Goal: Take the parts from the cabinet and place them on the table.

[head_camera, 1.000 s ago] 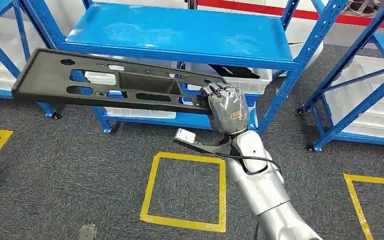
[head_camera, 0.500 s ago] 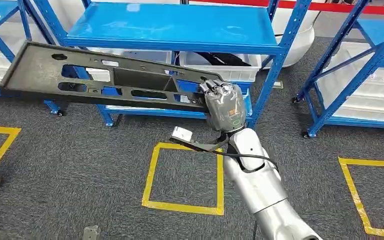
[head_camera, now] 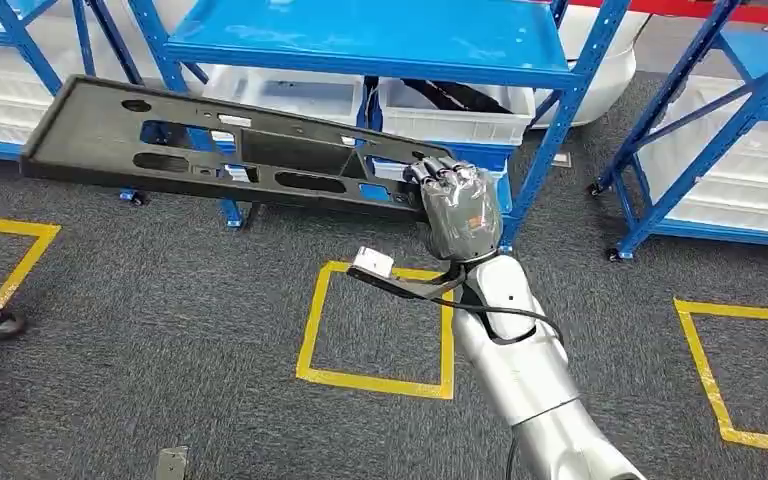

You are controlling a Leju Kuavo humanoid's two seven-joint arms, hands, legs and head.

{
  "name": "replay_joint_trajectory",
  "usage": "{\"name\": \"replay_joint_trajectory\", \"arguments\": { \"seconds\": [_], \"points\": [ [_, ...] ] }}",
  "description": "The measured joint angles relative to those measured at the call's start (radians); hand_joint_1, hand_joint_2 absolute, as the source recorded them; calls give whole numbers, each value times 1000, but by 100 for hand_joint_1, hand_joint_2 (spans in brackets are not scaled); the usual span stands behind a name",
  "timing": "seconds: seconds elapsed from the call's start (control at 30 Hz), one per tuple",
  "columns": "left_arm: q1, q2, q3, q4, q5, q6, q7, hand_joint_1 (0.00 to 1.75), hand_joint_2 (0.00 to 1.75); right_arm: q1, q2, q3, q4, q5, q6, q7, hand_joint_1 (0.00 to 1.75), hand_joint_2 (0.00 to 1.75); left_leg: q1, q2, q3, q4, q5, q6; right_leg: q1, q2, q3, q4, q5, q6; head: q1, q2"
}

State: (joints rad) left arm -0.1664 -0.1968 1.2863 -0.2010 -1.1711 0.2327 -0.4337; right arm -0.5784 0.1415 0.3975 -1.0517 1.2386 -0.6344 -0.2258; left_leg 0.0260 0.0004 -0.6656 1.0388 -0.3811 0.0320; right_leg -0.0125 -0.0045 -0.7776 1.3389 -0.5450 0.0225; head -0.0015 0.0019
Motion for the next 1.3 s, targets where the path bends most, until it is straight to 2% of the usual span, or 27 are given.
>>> {"name": "replay_joint_trajectory", "arguments": {
  "seconds": [0.03,0.1,0.13,0.17,0.2,0.3,0.33,0.37,0.4,0.43,0.47,0.5,0.57,0.6,0.63,0.7,0.8,0.83,0.9,0.97,1.0,1.07,1.13,1.17,1.2,1.23,1.3],
  "points": [
    [0,0,0,0,0,-2,0,0,175,0,0,0,1,0,1,0,171,175,1,1,-22,0,17,-3,-1,0,19,11,21,15,0,0],
    [0,0,1,0,0,-4,0,0,175,-1,1,0,1,0,1,0,171,175,3,1,-62,0,51,-12,-3,0,122,-84,78,34,0,0],
    [0,0,1,0,0,-5,-1,0,175,-4,3,0,1,0,1,0,171,175,4,1,-77,1,67,-19,-4,0,200,-175,71,28,0,0],
    [0,0,1,0,0,-5,-1,0,175,-9,8,0,0,0,1,0,171,175,3,0,-87,1,81,-28,2,1,278,-288,3,7,0,0],
    [1,0,2,0,1,-5,-2,0,175,-8,14,0,-2,0,1,0,171,175,5,1,-86,-6,95,-36,16,5,287,-320,-9,-4,-7,0],
    [4,-1,3,0,3,-6,-3,0,175,-14,14,0,-1,0,3,-2,171,175,11,0,-70,-52,141,-57,17,6,261,-332,25,-26,-4,0],
    [8,0,4,0,3,-5,-3,0,175,-13,15,0,0,-1,4,-2,171,175,18,0,-75,-57,149,-65,-8,3,255,-346,51,-42,-6,0],
    [10,2,7,0,6,-5,-3,0,175,-15,20,0,1,-1,6,-2,171,175,16,2,-88,-33,89,-65,-3,0,255,-346,67,-46,-7,0],
    [12,3,8,0,8,-5,-3,0,175,-16,23,0,1,-2,8,-2,171,175,16,1,-104,33,-4,-65,-4,0,236,-347,85,-64,-10,0],
    [12,3,9,0,10,-5,-4,0,175,-17,26,0,1,-1,10,-2,171,175,15,-1,-118,120,-82,-68,-1,1,218,-347,102,-65,-13,0],
    [12,4,10,0,11,-5,-5,0,175,-17,27,0,1,-1,11,-1,171,175,15,-2,-126,192,-125,-71,2,0,202,-346,114,-66,-11,0],
    [12,5,10,0,13,-5,-7,0,175,-17,28,0,2,-1,12,-2,171,175,15,-1,-129,248,-140,-73,4,0,186,-344,126,-66,-12,0],
    [13,5,13,0,16,-4,-9,0,175,-17,28,0,4,-1,18,-1,171,175,15,-1,-90,286,-87,-75,6,-1,147,-343,156,-62,-12,0],
    [13,6,14,0,17,-3,-10,0,175,-18,29,0,5,-1,19,-1,171,175,15,-1,-36,243,-53,-73,7,0,127,-341,171,-58,-12,0],
    [12,7,16,0,17,-2,-11,0,175,-19,30,0,6,-1,19,-2,171,175,15,-1,33,170,-51,-68,7,1,111,-337,182,-54,-13,0],
    [9,11,17,0,17,-2,-13,0,175,-22,32,-1,6,-1,19,-2,171,175,6,-2,149,3,-140,-53,16,2,97,-328,196,-41,-11,0],
    [10,10,19,0,16,-2,-16,0,175,-24,39,0,7,-2,19,-2,171,175,-8,0,130,0,-118,-27,8,-4,99,-347,232,-18,-12,0],
    [11,8,19,0,16,-2,-16,0,175,-24,38,0,7,-2,19,-2,171,175,-1,3,119,-19,-94,-17,22,-2,95,-353,243,-9,-10,0],
    [9,8,23,0,16,-2,-16,0,175,-26,34,-2,7,-3,19,-2,171,175,3,10,100,-33,-54,1,12,3,59,-286,145,-24,-8,0],
    [10,8,23,0,16,-2,-16,0,175,-26,31,-3,7,-3,19,-2,171,175,3,10,60,-33,-22,0,5,3,21,-134,38,-30,-6,0],
    [10,8,23,0,16,-2,-16,0,175,-25,29,-3,8,-3,19,-2,171,175,4,11,36,-33,-3,-4,-1,3,7,-51,11,-20,-5,0],
    [10,6,23,0,16,-3,-17,0,175,-24,26,-3,9,-2,19,-2,171,175,7,13,-7,-32,29,-12,-10,3,32,0,47,14,-5,0],
    [10,4,24,0,16,-3,-17,0,175,-24,25,-4,9,0,19,-2,171,175,13,14,-45,-31,60,-25,-17,3,133,-97,96,38,-5,0],
    [9,4,24,0,16,-3,-17,0,175,-25,25,-5,9,0,19,-2,171,175,13,13,-55,-27,74,-33,-20,3,215,-194,74,31,-5,0],
    [10,4,24,0,15,-3,-17,0,175,-27,27,-5,8,3,19,-2,171,175,11,11,-64,-28,84,-43,-11,3,299,-308,8,15,-2,0],
    [10,2,24,0,13,-3,-17,0,175,-26,29,-6,4,3,19,-1,171,175,12,14,-60,-32,98,-51,4,6,298,-347,-10,3,-12,0],
    [10,2,24,0,13,-3,-18,0,175,-30,29,-8,4,5,19,-1,171,175,16,13,-55,-60,129,-65,6,6,287,-346,5,-12,-6,0]
  ]
}}
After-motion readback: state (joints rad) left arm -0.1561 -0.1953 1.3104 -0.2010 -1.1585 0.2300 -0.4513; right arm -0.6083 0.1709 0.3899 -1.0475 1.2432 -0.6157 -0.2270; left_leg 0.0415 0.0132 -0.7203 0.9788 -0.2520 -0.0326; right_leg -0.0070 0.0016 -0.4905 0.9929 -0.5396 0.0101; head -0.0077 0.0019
